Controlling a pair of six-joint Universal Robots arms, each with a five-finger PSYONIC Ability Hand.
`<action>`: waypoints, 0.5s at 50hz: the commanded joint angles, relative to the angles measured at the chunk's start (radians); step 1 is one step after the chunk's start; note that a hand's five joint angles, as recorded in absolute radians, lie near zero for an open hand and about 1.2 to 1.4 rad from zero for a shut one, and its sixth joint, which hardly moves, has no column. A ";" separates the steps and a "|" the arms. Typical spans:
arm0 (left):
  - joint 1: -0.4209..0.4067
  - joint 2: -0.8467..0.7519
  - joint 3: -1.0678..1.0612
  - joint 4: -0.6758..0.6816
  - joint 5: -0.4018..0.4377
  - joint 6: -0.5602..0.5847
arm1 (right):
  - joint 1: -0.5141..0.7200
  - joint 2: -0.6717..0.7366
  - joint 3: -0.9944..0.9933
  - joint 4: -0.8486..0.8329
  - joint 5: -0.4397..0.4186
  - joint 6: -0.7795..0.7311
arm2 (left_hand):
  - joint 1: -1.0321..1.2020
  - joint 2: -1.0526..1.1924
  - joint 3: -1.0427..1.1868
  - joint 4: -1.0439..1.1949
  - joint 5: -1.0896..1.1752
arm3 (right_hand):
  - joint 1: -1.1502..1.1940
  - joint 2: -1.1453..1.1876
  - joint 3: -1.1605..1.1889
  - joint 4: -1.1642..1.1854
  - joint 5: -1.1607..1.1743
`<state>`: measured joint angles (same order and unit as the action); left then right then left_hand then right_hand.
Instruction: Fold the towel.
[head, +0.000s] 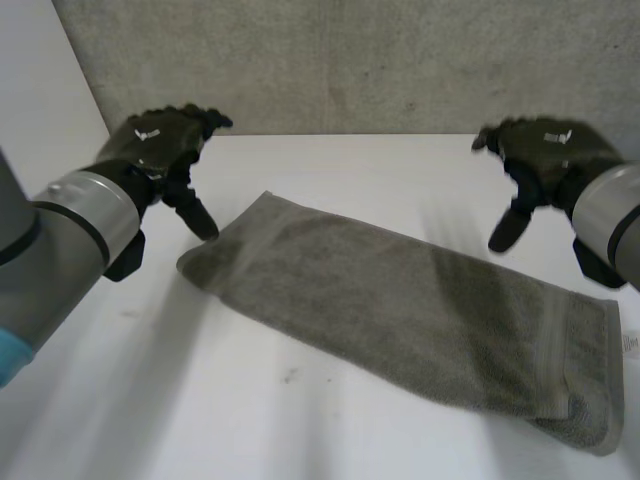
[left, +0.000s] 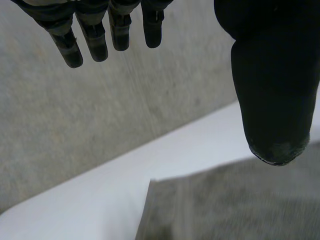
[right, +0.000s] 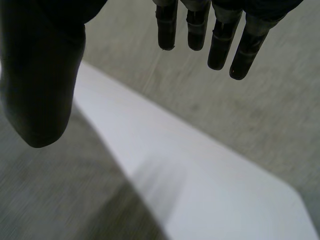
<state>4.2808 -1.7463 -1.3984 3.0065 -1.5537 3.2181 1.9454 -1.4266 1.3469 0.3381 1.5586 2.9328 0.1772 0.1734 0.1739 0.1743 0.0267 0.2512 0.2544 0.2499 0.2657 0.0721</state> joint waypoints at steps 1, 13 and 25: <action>0.048 -0.144 0.006 0.061 0.034 0.170 | -0.003 0.009 0.167 0.042 -0.005 -0.083 | 0.027 0.031 0.031 0.030 0.003 | 0.030 0.027 0.032 0.016 0.035; 0.191 -0.436 0.044 0.287 0.098 0.321 | -0.161 -0.005 0.499 -0.169 -0.072 -0.143 | 0.066 0.069 0.069 0.069 0.042 | 0.119 0.115 0.120 0.104 0.123; 0.217 -0.550 0.076 0.292 0.184 0.318 | -0.259 -0.029 0.669 -0.215 -0.153 -0.159 | 0.080 0.084 0.084 0.083 0.056 | 0.151 0.148 0.152 0.136 0.155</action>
<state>4.4951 -2.2734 -1.3242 3.3021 -1.3931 3.5400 1.7210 -1.4485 1.9715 0.1216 1.4339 2.7789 0.2189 0.2211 0.2202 0.2201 0.0446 0.3738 0.3390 0.3677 0.3678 0.2178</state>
